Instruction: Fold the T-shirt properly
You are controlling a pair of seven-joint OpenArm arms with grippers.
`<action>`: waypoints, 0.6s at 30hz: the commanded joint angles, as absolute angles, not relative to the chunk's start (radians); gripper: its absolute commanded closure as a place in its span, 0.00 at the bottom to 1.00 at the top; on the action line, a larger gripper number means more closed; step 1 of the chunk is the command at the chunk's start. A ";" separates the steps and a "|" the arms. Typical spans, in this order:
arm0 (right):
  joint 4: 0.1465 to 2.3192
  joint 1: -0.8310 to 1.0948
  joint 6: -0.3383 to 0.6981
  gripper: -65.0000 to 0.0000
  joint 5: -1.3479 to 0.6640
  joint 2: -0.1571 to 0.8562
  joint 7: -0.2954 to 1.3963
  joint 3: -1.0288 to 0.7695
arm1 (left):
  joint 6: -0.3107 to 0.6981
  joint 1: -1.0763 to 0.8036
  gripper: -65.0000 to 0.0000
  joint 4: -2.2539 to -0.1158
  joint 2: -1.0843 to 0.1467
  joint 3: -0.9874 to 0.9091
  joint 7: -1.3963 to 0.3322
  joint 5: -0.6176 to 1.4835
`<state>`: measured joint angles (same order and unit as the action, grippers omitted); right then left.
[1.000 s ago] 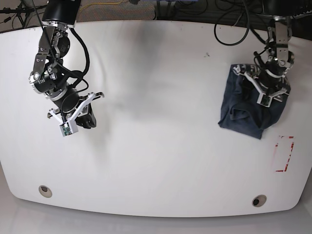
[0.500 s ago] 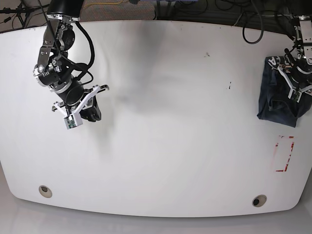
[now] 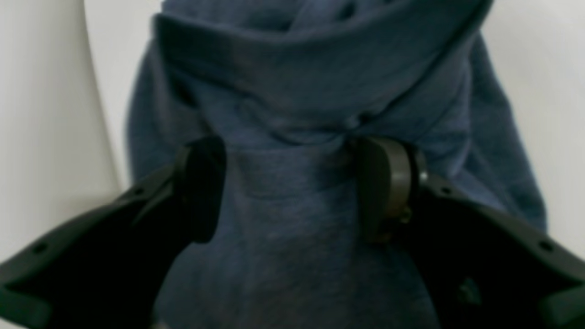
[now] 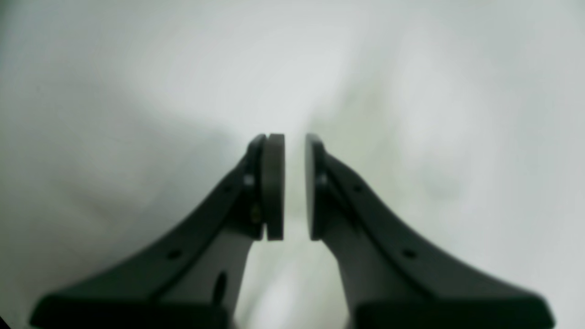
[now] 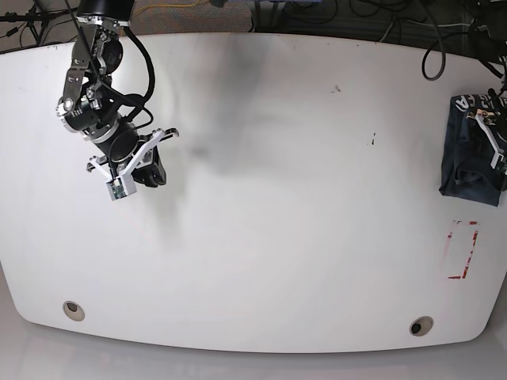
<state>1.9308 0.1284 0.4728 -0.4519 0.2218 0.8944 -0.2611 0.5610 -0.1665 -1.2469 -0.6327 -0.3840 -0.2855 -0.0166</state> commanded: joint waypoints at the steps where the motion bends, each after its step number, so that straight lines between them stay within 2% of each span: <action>1: 1.952 0.114 0.476 0.90 -0.467 0.232 0.866 -0.265 | 0.570 -0.160 0.36 -1.334 -0.664 -0.417 -0.283 -0.021; 9: 2.005 0.131 0.476 0.90 -0.466 0.234 0.866 -0.265 | 0.608 -0.147 0.36 -1.616 -0.651 -0.443 -0.493 -0.016; 14: 2.025 0.143 0.476 0.90 -0.461 0.234 0.865 -0.265 | 0.628 -0.105 0.36 -1.821 -0.544 -0.444 -0.595 -0.024; 18: 2.022 0.159 0.476 0.90 -0.458 0.232 0.825 -0.265 | 0.619 -0.096 0.36 -1.905 -0.438 -0.421 -0.605 -0.028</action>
<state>2.0041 0.1558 0.4740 -0.4480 0.2230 0.8906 -0.2607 0.6258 -0.1013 -1.8500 -0.4927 -0.4358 -0.6163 -0.0330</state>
